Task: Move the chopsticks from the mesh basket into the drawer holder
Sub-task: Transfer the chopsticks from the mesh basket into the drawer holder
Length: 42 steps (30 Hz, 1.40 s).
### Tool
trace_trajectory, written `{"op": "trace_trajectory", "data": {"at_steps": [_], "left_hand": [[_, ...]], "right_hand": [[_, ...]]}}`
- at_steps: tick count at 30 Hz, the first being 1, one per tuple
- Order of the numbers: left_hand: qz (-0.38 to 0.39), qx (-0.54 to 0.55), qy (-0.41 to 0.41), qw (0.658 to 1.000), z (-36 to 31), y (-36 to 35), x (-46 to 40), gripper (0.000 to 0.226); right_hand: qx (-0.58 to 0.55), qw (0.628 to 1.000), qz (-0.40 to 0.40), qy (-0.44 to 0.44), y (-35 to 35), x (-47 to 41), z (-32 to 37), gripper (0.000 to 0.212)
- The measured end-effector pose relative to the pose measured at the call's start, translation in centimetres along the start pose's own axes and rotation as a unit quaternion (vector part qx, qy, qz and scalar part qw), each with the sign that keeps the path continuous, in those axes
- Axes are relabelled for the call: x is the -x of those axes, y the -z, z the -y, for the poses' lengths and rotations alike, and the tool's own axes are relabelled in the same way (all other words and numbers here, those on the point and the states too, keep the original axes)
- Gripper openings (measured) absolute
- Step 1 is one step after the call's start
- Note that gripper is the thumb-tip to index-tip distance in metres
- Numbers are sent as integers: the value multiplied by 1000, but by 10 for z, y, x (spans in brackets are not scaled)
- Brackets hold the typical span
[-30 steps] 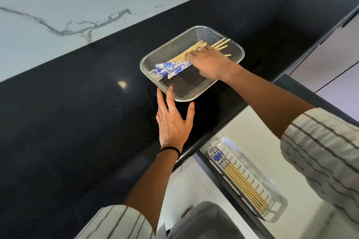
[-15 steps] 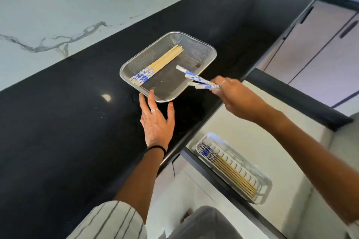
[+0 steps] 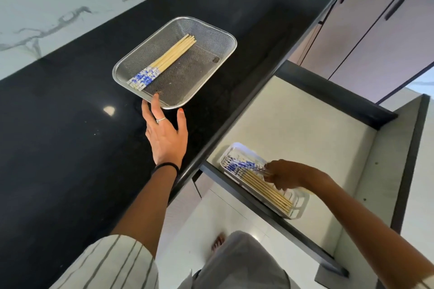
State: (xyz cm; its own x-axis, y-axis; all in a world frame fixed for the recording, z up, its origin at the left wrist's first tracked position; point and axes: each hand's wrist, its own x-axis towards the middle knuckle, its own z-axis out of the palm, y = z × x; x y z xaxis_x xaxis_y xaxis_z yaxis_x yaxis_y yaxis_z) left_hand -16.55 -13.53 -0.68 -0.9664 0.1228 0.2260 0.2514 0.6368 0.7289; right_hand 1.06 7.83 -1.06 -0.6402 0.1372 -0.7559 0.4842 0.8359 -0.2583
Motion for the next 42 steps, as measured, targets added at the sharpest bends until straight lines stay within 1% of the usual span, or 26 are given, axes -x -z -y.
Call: {"op": "trace_trajectory", "data": {"at_steps": [2, 6, 11, 16, 20, 27, 34, 42], "left_hand": [[0, -3, 0, 1000, -1, -1, -1, 62], [-4, -4, -2, 1000, -1, 0, -3, 63], [-3, -8, 5, 1000, -2, -2, -2, 64], [-1, -9, 6, 1000, -1, -2, -2, 65], [-4, -12, 6, 1000, -2, -1, -2, 65], [-2, -13, 3, 1000, -2, -1, -3, 66], [-3, -8, 1, 1000, -3, 0, -2, 65], [-1, -10, 2, 1000, -3, 0, -2, 64]], "right_hand": [[-17, 999, -18, -31, -9, -11, 0, 17], [36, 989, -133, -46, -31, -39, 7, 25], [64, 980, -177, -70, -53, -61, 11, 27], [98, 966, -226, -80, -64, -65, 10, 28], [86, 965, -237, -76, -66, -64, 7, 27], [115, 959, -254, -58, -73, -64, 6, 28], [84, 962, -254, -50, -75, -61, 4, 29], [90, 963, -246, -68, -76, -58, 4, 30]]}}
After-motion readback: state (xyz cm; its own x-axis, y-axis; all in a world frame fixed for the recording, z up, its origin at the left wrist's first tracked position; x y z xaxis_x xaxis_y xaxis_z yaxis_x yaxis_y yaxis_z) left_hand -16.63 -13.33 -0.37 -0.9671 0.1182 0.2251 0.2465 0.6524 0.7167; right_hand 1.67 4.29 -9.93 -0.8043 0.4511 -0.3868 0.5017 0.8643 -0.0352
